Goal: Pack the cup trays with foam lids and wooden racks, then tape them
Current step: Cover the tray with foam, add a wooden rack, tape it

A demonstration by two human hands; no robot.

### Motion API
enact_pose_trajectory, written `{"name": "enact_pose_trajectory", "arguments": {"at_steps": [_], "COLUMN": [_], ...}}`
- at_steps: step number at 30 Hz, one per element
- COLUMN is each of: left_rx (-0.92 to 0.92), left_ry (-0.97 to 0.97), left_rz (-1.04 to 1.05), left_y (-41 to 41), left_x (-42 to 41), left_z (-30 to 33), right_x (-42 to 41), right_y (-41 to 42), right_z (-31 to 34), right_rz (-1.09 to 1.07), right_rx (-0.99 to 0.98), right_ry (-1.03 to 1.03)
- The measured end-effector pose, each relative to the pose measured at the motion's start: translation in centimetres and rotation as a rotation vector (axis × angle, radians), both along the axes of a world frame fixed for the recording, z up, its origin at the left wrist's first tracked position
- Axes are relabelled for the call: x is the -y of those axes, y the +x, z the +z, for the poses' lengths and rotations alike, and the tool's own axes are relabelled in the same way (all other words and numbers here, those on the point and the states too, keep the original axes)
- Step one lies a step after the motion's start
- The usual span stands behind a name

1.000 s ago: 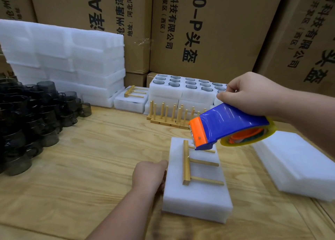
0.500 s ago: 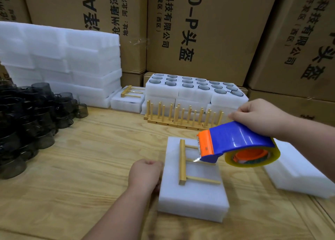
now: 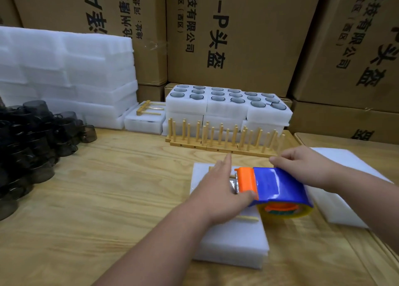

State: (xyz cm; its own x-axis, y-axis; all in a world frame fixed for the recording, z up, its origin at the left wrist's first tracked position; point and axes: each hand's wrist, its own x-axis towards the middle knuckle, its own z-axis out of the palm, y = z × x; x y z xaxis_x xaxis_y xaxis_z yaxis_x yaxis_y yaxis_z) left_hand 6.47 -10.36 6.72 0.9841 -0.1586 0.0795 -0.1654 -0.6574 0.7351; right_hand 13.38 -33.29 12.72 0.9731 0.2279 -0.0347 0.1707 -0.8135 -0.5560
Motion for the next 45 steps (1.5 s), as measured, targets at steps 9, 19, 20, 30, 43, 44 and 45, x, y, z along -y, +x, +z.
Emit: {"name": "enact_pose_trajectory", "arguments": {"at_steps": [9,19,20,30,43,44,45], "left_rx": [0.123,0.097,0.089,0.090,0.083,0.085,0.088], "left_ry": [0.286,0.439,0.454,0.642,0.684,0.682,0.680], "left_rz": [-0.022,-0.055,-0.054,-0.060,-0.064,-0.061,-0.058], "left_y": [0.6,0.3,0.3,0.5,0.6,0.6,0.6], "left_x": [1.2,1.2,1.2,1.4,1.7,1.7,1.8], "left_z": [-1.6,-1.8,-1.8,-2.1,-2.0,-2.0,-2.0], "right_x": [3.8,4.6,4.9,10.8,7.5,6.8,6.1], "right_y": [-3.4,-2.4,-2.4,-3.6,-2.0,-1.9,-1.8], "right_z": [-2.3,-1.6,-1.3,-0.5,-0.6,-0.3,0.1], "right_rz": [0.367,0.525,0.518,0.406,0.518,0.533,0.541], "right_rx": [0.098,0.387,0.394,0.289,0.254,0.252,0.250], "right_ry": [-0.208,-0.541,-0.565,-0.696,-0.889,-0.910,-0.926]}}
